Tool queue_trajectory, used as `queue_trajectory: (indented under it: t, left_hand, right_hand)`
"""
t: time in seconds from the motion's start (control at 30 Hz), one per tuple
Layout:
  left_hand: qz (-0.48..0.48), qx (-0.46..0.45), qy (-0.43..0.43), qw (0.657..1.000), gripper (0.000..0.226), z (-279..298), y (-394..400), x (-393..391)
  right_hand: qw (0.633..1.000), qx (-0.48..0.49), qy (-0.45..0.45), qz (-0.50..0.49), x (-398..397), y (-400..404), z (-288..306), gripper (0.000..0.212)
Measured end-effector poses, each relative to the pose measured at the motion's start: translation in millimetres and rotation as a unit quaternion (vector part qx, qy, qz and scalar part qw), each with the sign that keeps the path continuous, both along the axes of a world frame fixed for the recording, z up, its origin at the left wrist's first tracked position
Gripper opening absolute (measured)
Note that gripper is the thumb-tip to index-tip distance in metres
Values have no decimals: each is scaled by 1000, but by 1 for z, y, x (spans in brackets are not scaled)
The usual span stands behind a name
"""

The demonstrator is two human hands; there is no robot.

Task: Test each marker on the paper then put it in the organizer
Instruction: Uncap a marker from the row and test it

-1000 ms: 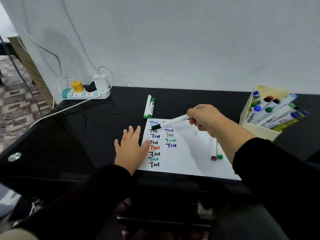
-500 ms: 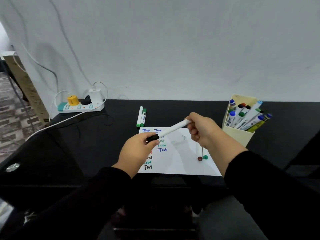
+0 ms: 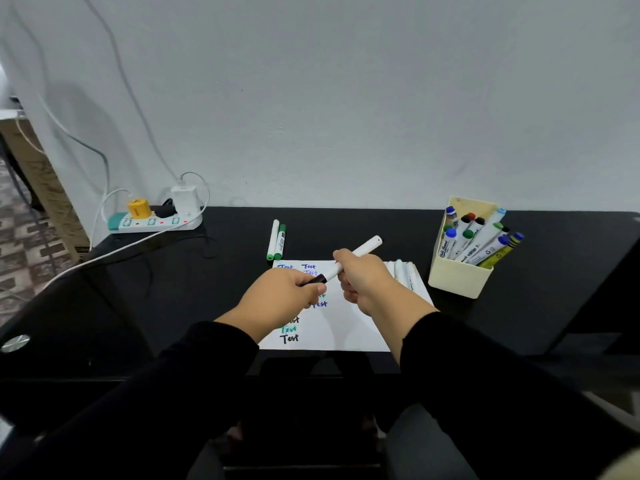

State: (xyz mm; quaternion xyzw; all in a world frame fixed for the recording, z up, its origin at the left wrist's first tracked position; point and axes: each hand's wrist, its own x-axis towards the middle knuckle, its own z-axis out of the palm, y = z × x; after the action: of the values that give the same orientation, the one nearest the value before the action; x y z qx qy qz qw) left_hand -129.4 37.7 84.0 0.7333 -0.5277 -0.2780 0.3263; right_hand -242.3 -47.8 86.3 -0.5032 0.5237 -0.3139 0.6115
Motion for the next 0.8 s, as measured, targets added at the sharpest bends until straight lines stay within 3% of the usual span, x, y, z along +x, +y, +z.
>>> queue_trajectory:
  t: [0.23,0.3,0.43,0.6,0.67,0.73,0.8]
  left_hand:
    - [20,38,215,976,20,4,5,5]
    - [32,37,210,976,20,4,5,6]
    - [47,15,52,997,22,0,3,6]
    - [38,46,221,974,21,1,8,14]
    - [44,52,237,969,22,0,7,15]
    - [57,38,172,983,23,-1,6,15]
    - [63,31,12,997,26,-3,4,16]
  right_hand:
    - [999,-23,-17,40,9,-4,-4,28]
    - [999,-16,0,30,14,-2,-3,25]
    - [999,4,46,2,25,-2,-3,17]
    - [999,-4,16,33,29,-4,-7,22]
    - [999,-2,18,31,32,-3,-9,22]
    - [999,7,28,17,37,-4,-10,20]
    - [999,17,35,-3,44,-5,-10,15]
